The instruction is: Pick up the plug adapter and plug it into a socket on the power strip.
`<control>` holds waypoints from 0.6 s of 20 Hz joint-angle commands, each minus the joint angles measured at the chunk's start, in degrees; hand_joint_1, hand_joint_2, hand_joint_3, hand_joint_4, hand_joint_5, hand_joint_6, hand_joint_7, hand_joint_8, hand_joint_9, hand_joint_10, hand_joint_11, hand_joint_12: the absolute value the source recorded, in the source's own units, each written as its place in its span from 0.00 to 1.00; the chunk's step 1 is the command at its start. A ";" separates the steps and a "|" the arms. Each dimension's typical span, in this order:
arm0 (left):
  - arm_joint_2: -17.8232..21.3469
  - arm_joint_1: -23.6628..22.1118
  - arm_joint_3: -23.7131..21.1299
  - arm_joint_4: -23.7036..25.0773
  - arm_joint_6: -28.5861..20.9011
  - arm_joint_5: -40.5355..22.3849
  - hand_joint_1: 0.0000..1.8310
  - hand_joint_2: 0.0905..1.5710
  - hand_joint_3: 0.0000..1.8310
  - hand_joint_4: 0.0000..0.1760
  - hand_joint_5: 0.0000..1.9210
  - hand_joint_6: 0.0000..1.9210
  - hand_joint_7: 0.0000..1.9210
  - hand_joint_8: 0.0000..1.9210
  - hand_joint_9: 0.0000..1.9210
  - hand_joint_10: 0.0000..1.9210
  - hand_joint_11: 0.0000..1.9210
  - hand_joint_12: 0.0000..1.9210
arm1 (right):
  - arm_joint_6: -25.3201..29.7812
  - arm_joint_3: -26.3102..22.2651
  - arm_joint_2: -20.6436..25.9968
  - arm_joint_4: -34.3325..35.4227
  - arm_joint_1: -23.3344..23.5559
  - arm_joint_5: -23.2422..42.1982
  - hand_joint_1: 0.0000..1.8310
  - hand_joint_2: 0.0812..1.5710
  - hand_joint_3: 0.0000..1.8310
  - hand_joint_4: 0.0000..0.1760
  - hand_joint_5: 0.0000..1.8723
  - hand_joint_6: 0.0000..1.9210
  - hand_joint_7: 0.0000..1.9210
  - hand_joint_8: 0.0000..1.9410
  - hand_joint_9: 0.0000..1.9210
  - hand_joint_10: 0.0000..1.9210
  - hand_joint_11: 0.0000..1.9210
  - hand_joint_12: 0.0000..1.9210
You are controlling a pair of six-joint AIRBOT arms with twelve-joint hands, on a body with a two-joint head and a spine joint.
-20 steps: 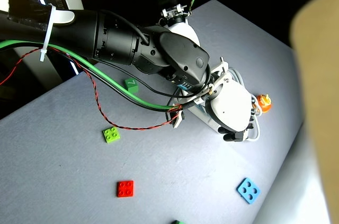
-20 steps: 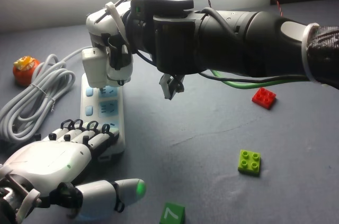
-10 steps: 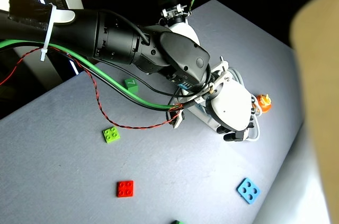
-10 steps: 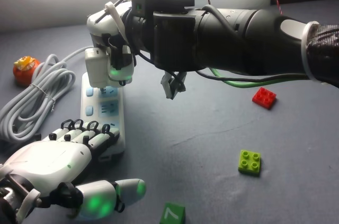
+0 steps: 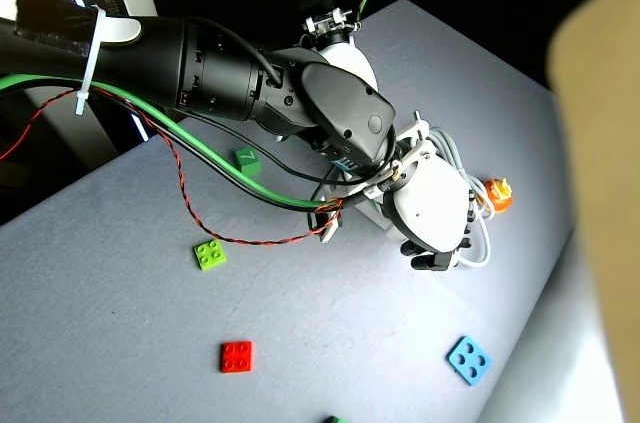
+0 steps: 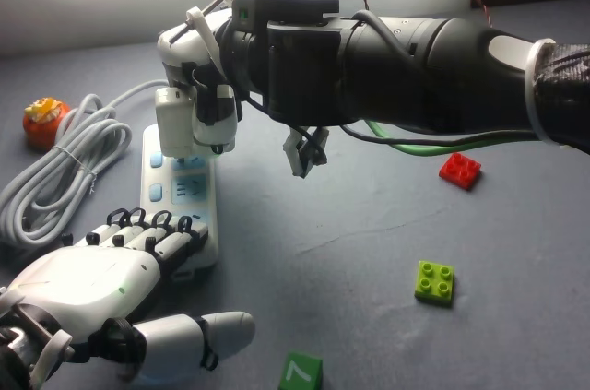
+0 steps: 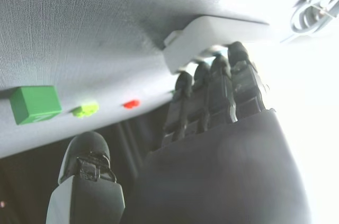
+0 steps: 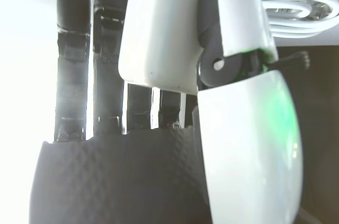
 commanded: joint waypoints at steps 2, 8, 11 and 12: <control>-0.47 0.05 0.20 -0.01 -0.63 0.37 0.00 0.68 0.00 0.00 0.04 0.00 0.04 0.00 0.04 0.00 0.00 0.10 | -0.10 -0.12 0.31 -1.43 0.46 -2.39 0.69 0.65 0.00 0.00 0.61 0.28 0.59 0.47 0.64 0.03 0.36 0.50; -0.48 0.09 0.15 -0.01 -0.61 0.37 0.00 0.68 0.00 0.00 0.04 0.00 0.04 0.00 0.04 0.00 0.00 0.09 | -0.50 -0.08 -0.51 -1.45 0.62 -4.26 0.69 0.66 0.00 0.00 0.61 0.28 0.57 0.49 0.64 0.03 0.36 0.52; -0.51 0.09 0.15 -0.01 -0.61 0.37 0.00 0.68 0.00 0.00 0.03 0.00 0.03 0.00 0.03 0.00 0.00 0.09 | -0.82 0.32 -1.28 -1.45 0.89 -4.47 0.69 0.65 0.00 0.00 0.62 0.26 0.59 0.46 0.65 0.03 0.34 0.54; -0.52 0.06 0.15 -0.01 -0.62 0.37 0.00 0.68 0.00 0.00 0.03 0.00 0.03 0.00 0.03 0.00 0.00 0.08 | -0.81 0.72 -1.70 -1.45 1.05 -4.26 0.69 0.66 0.00 0.00 0.60 0.31 0.58 0.48 0.64 0.02 0.34 0.54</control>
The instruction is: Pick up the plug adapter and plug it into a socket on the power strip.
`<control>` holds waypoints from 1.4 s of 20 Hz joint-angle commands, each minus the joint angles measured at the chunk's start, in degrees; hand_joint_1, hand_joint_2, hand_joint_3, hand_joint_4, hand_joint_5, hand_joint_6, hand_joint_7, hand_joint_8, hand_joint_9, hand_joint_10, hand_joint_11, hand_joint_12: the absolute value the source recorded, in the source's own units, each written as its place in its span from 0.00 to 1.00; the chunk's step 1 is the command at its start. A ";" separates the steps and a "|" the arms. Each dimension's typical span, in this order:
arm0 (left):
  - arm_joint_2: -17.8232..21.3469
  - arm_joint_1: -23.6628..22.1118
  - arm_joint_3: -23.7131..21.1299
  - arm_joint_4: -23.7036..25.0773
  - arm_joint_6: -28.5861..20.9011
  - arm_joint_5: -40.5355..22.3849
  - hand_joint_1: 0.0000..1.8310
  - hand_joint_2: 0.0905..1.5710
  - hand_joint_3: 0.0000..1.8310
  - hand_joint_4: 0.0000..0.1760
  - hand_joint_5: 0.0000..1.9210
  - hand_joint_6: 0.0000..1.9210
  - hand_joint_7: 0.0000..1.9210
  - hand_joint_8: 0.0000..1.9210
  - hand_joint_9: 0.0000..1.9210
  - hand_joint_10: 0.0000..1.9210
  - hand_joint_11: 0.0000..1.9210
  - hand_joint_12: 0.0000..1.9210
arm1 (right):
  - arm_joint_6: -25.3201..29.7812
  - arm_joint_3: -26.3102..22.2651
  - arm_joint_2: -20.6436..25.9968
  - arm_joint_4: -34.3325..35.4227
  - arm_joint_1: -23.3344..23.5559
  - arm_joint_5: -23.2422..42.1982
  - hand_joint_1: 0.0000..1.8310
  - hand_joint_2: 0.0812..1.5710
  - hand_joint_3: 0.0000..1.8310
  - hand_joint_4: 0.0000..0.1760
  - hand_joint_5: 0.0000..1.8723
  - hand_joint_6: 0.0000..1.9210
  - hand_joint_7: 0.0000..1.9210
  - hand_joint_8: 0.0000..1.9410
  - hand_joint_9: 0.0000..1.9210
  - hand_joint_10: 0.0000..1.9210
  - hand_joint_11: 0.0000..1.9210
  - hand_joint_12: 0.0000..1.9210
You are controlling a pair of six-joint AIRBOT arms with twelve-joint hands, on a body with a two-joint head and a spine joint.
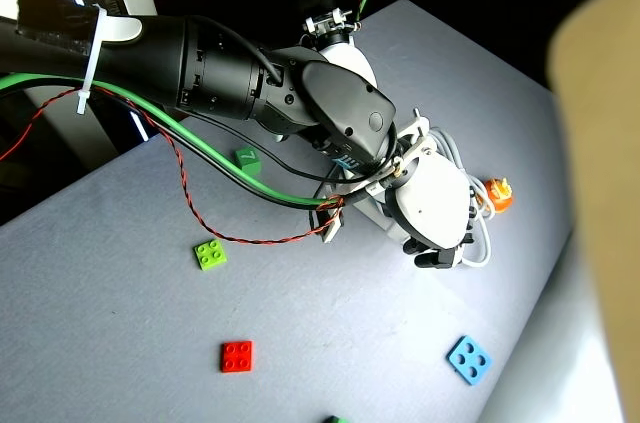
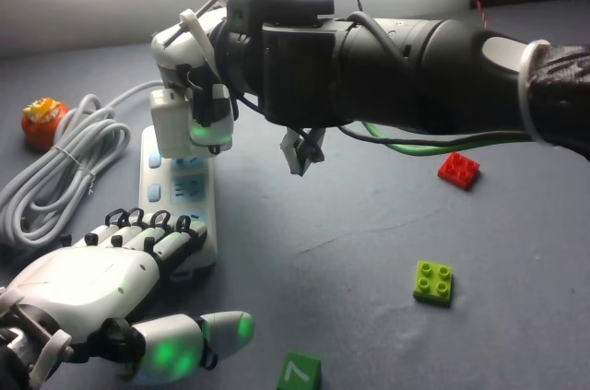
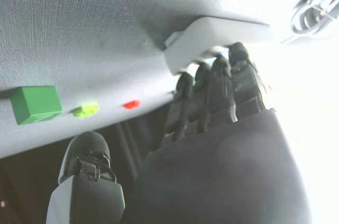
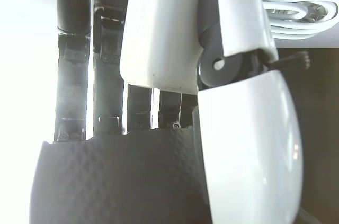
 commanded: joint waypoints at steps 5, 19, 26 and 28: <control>-0.78 -0.08 0.15 0.10 -0.65 0.37 0.00 0.68 0.00 0.00 0.04 0.00 0.03 0.00 0.03 0.00 0.00 0.07 | 0.19 2.04 -1.99 -1.04 1.33 -3.65 0.69 0.65 0.00 0.00 0.62 0.28 0.58 0.47 0.65 0.02 0.35 0.53; -1.76 -0.82 0.02 0.10 -0.33 0.37 0.00 0.68 0.00 0.00 0.04 0.00 0.03 0.00 0.03 0.00 0.00 0.08 | -0.56 4.15 -4.75 -1.04 0.92 -3.46 0.69 0.65 0.00 0.00 0.63 0.26 0.60 0.45 0.66 0.01 0.35 0.53; -2.51 -1.45 -0.35 0.10 0.16 0.37 0.00 0.69 0.00 0.00 0.03 0.00 0.03 0.00 0.03 0.00 0.00 0.10 | -1.83 4.44 -6.09 -1.05 -0.05 -3.51 0.69 0.64 0.00 0.00 0.63 0.28 0.60 0.42 0.66 0.01 0.37 0.50; -2.51 -1.42 -0.45 0.10 0.36 0.37 0.00 0.68 0.00 0.00 0.03 0.00 0.03 0.00 0.03 0.00 0.00 0.10 | -2.06 4.43 -6.43 -1.05 -0.19 -3.51 0.69 0.65 0.00 0.00 0.62 0.28 0.60 0.43 0.66 0.01 0.35 0.53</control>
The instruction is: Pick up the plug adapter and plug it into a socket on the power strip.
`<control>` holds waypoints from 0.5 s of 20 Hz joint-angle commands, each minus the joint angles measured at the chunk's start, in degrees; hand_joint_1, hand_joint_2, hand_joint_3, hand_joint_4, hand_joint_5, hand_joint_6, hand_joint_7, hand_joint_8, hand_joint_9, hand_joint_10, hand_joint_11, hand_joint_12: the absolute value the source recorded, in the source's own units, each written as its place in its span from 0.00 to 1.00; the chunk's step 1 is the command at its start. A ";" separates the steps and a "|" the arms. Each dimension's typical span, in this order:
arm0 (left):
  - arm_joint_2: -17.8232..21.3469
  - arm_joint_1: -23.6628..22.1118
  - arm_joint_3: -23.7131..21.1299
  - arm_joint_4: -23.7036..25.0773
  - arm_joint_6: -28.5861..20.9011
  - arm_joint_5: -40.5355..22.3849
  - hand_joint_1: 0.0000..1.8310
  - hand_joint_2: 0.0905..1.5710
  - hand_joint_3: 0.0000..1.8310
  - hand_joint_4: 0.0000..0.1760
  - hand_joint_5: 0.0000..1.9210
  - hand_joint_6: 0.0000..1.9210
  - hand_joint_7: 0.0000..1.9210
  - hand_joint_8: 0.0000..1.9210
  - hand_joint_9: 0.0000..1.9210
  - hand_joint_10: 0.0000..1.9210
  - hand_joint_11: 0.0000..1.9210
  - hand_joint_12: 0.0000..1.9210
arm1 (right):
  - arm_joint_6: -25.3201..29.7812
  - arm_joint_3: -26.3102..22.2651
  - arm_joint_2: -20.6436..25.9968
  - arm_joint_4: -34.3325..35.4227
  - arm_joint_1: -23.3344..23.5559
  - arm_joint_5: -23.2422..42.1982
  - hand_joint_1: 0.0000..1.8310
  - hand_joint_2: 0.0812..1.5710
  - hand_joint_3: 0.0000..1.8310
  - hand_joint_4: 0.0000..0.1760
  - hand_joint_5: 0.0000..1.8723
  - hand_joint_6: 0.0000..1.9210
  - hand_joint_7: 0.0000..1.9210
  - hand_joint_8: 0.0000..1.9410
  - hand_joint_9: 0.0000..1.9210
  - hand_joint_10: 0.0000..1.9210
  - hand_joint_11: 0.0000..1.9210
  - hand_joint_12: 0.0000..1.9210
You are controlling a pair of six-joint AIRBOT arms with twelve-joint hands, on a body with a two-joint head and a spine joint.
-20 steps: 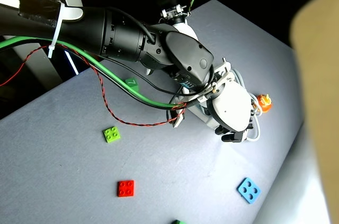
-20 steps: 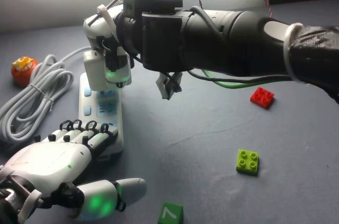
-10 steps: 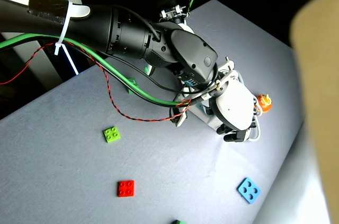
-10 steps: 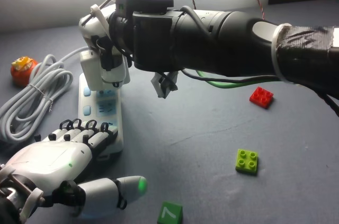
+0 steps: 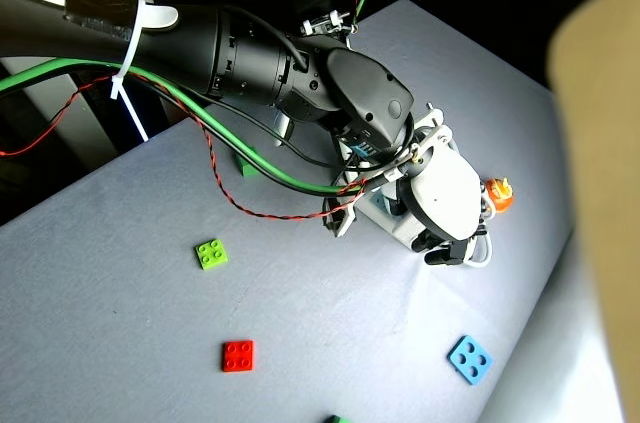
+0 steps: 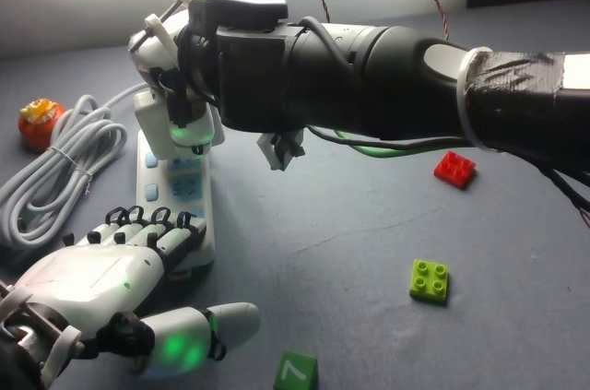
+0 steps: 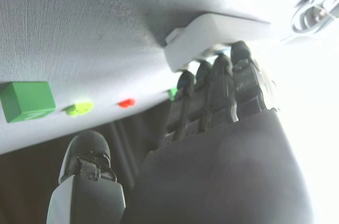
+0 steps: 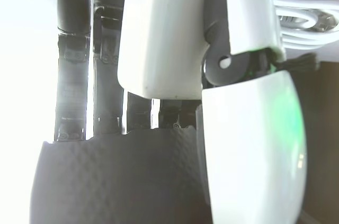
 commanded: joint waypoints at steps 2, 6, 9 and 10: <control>-1.07 -0.29 -0.33 2.00 -0.37 1.90 0.00 0.69 0.00 0.00 0.04 0.00 0.03 0.00 0.03 0.00 0.00 0.10 | 1.16 -0.22 -1.24 -0.35 -0.77 -5.33 0.69 0.65 0.00 0.00 0.63 0.28 0.60 0.43 0.66 0.01 0.36 0.53; -1.07 -0.30 -0.39 2.00 -0.06 1.90 0.00 0.68 0.00 0.00 0.04 0.00 0.03 0.00 0.04 0.00 0.00 0.11 | 1.36 -0.23 -1.40 -0.34 -2.30 -5.22 0.69 0.65 0.00 0.00 0.62 0.29 0.60 0.43 0.66 0.00 0.37 0.50; -1.06 -0.28 -0.55 2.01 0.16 1.90 0.00 0.68 0.00 0.00 0.04 0.00 0.04 0.00 0.04 0.00 0.00 0.10 | 1.38 -0.29 -1.78 -0.34 -3.34 -4.82 0.69 0.64 0.00 0.00 0.64 0.25 0.60 0.42 0.66 0.00 0.38 0.49; -1.06 -0.25 -0.60 2.01 0.17 1.90 0.00 0.68 0.00 0.00 0.04 0.00 0.04 0.00 0.04 0.00 0.00 0.09 | 1.46 -0.33 -1.79 -0.34 -3.50 -4.79 0.69 0.64 0.00 0.00 0.64 0.24 0.60 0.42 0.66 0.00 0.39 0.49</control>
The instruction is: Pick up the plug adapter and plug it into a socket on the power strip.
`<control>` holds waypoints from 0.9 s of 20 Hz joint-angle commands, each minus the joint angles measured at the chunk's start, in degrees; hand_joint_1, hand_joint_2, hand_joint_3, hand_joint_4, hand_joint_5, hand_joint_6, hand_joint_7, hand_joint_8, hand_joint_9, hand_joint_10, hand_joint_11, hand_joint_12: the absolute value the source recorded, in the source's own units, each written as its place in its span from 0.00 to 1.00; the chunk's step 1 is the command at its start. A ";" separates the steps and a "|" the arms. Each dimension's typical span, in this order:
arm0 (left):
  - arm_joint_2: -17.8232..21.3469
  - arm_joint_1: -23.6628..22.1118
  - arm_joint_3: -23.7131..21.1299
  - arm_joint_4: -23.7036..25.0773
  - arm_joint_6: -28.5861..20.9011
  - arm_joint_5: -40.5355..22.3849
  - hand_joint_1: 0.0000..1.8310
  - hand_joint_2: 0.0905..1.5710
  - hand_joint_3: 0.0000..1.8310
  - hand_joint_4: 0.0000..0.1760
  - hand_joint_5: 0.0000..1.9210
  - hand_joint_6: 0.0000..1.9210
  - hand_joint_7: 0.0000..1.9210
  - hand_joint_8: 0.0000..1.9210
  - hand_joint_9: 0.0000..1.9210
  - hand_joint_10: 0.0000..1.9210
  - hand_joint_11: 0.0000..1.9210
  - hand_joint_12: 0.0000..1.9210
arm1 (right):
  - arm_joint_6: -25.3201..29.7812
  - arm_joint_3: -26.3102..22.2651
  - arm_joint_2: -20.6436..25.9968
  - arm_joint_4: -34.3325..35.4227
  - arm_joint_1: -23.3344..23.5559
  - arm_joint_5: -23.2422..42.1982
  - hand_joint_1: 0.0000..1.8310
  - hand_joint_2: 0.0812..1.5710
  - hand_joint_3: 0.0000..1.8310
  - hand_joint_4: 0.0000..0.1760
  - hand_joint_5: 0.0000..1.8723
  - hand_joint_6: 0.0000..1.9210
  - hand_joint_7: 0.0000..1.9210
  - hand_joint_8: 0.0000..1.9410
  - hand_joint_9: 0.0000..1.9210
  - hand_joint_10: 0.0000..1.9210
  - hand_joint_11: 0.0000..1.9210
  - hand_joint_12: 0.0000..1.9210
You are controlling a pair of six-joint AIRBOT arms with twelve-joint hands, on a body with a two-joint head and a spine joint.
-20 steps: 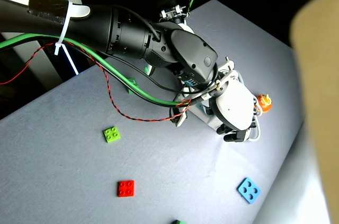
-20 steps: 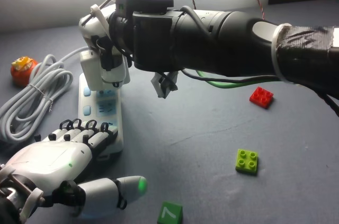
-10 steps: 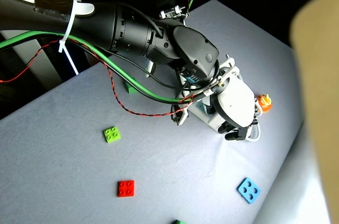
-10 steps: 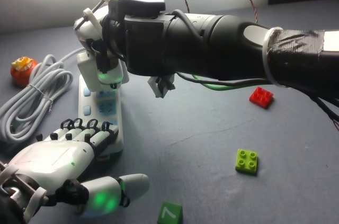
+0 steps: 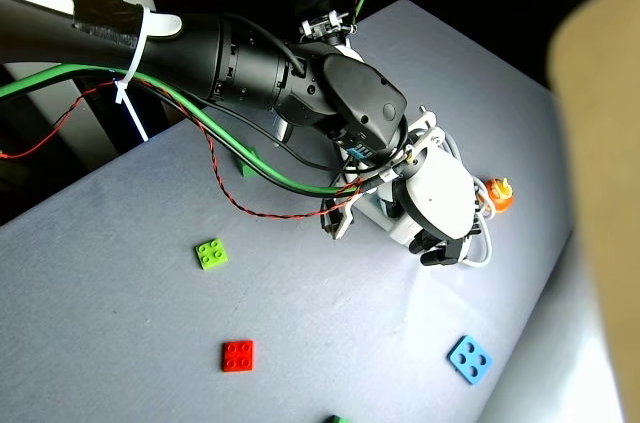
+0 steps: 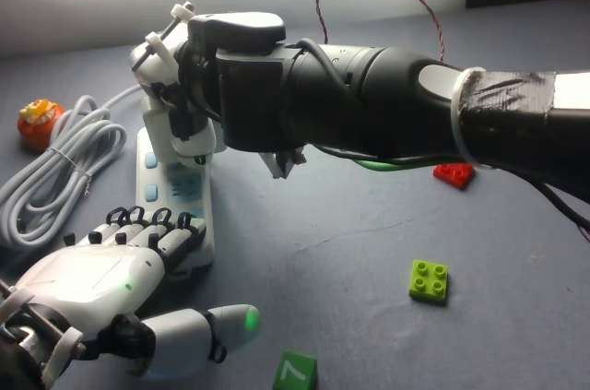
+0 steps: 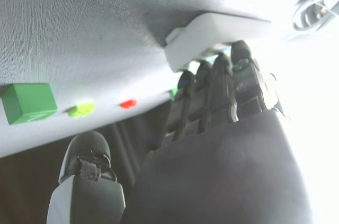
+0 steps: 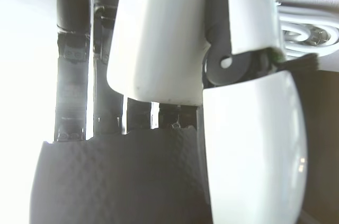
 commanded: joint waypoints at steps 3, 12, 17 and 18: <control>-1.00 -0.21 -0.53 2.03 -0.58 1.99 0.00 0.69 0.00 0.00 0.04 0.00 0.04 0.00 0.04 0.00 0.00 0.11 | 1.09 -0.91 -1.22 1.28 -2.24 -4.34 0.69 0.65 0.00 0.00 0.62 0.31 0.59 0.43 0.65 0.00 0.35 0.52; -0.93 -0.04 -0.91 2.03 -0.59 1.99 0.00 0.69 0.00 0.00 0.05 0.00 0.04 0.00 0.04 0.00 0.00 0.11 | 1.26 -1.43 -0.12 1.28 -1.58 -4.30 0.69 0.64 0.00 0.00 0.63 0.28 0.61 0.39 0.63 0.09 0.37 0.50; -0.94 -0.04 -0.88 2.03 -0.63 1.99 0.00 0.69 0.00 0.00 0.04 0.00 0.04 0.00 0.03 0.00 0.00 0.10 | 1.58 -1.84 1.15 1.28 -0.98 -5.02 0.69 0.65 0.00 0.00 0.61 0.31 0.59 0.44 0.60 0.12 0.36 0.51; -0.94 -0.04 -0.88 2.03 -0.64 1.99 0.00 0.68 0.00 0.00 0.04 0.00 0.04 0.00 0.03 0.00 0.00 0.10 | 1.58 -1.98 1.28 1.28 -0.95 -5.05 0.69 0.65 0.00 0.00 0.61 0.31 0.59 0.44 0.62 0.10 0.37 0.50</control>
